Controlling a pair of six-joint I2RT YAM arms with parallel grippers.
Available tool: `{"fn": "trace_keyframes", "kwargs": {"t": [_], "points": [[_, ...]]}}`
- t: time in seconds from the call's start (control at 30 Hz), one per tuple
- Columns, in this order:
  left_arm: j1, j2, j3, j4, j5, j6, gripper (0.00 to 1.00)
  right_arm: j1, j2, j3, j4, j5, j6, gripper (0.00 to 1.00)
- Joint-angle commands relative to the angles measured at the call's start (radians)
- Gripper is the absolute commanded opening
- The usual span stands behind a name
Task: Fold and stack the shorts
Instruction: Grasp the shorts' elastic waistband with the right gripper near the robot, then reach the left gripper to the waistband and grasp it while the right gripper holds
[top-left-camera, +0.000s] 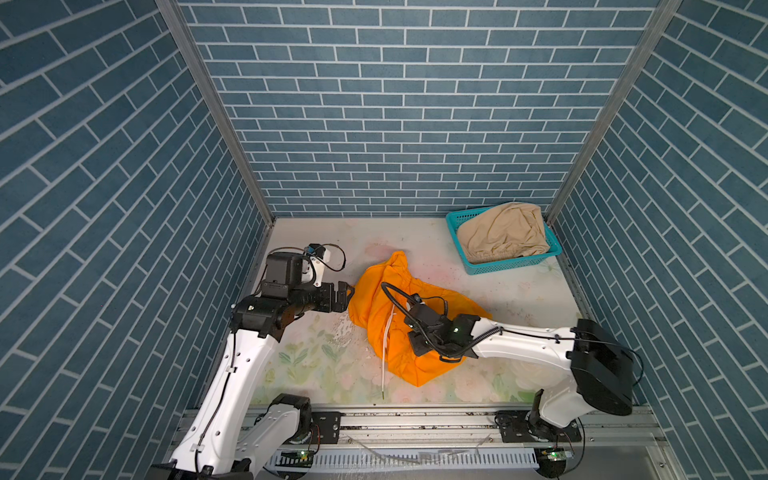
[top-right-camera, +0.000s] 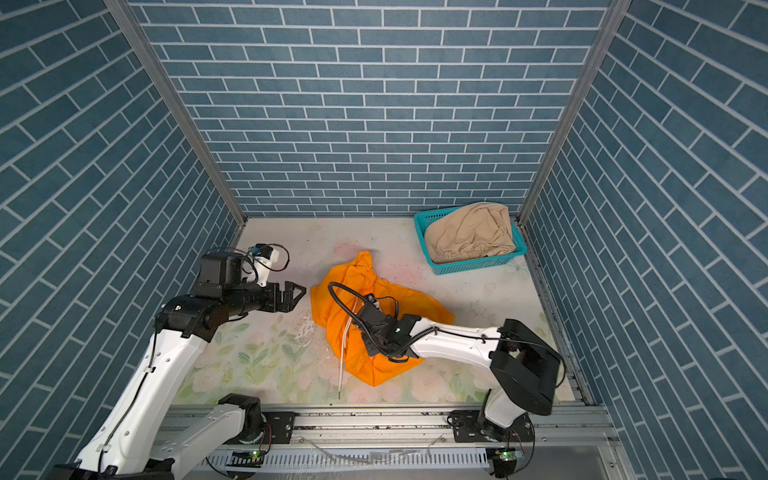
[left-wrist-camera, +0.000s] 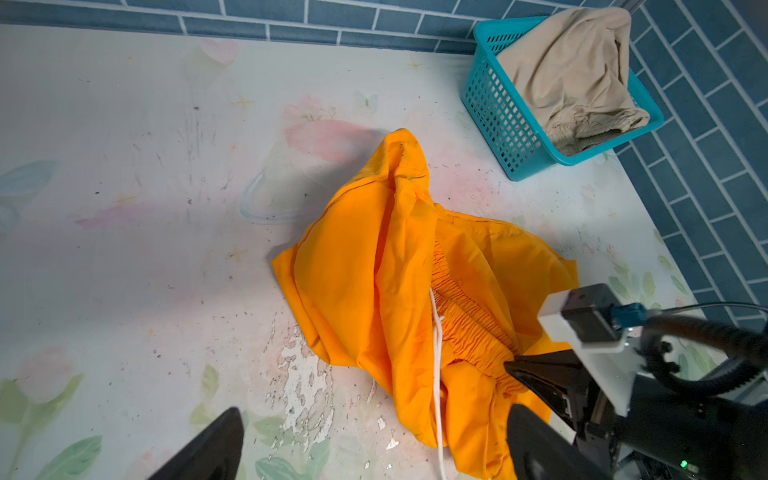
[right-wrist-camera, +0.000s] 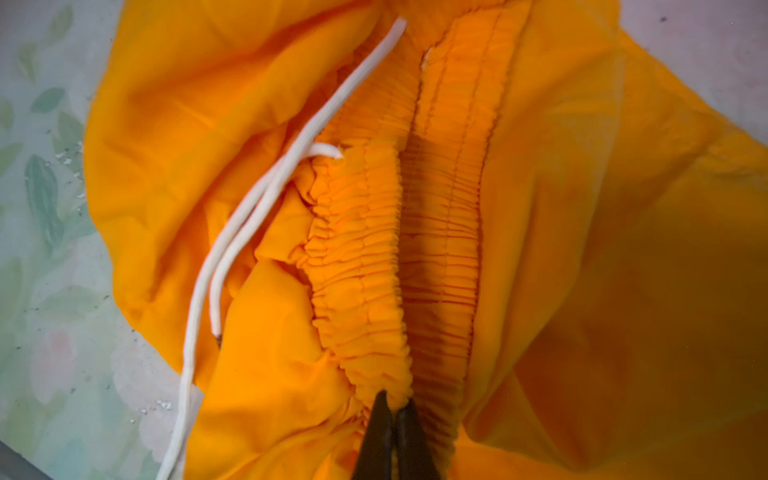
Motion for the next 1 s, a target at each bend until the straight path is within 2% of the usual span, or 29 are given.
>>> {"fn": "trace_keyframes", "kwargs": {"t": [0.0,0.17,0.23,0.4,0.57,0.67,0.97], "points": [[-0.076,0.044,0.038,0.045,0.041,0.031,1.0,-0.043,-0.147,-0.098,0.102,-0.025,0.023,0.0],[-0.244,0.164,0.099,0.077,-0.025,0.109,1.0,-0.097,-0.298,-0.212,0.136,-0.029,-0.022,0.0],[-0.272,0.224,0.125,0.098,-0.051,0.122,1.0,-0.107,-0.332,-0.232,0.149,-0.031,-0.043,0.0],[-0.276,0.421,0.203,0.153,-0.078,0.126,1.0,-0.129,-0.362,-0.255,0.149,-0.035,-0.062,0.0],[-0.279,0.623,0.295,0.214,-0.015,0.138,1.0,-0.13,-0.359,-0.265,0.158,-0.044,-0.063,0.0],[-0.292,0.727,0.363,0.194,-0.025,0.175,1.0,-0.13,-0.357,-0.269,0.161,-0.047,-0.063,0.0],[-0.32,0.894,0.466,0.162,-0.113,0.24,1.0,-0.13,-0.373,-0.292,0.183,-0.048,-0.05,0.0]]}}
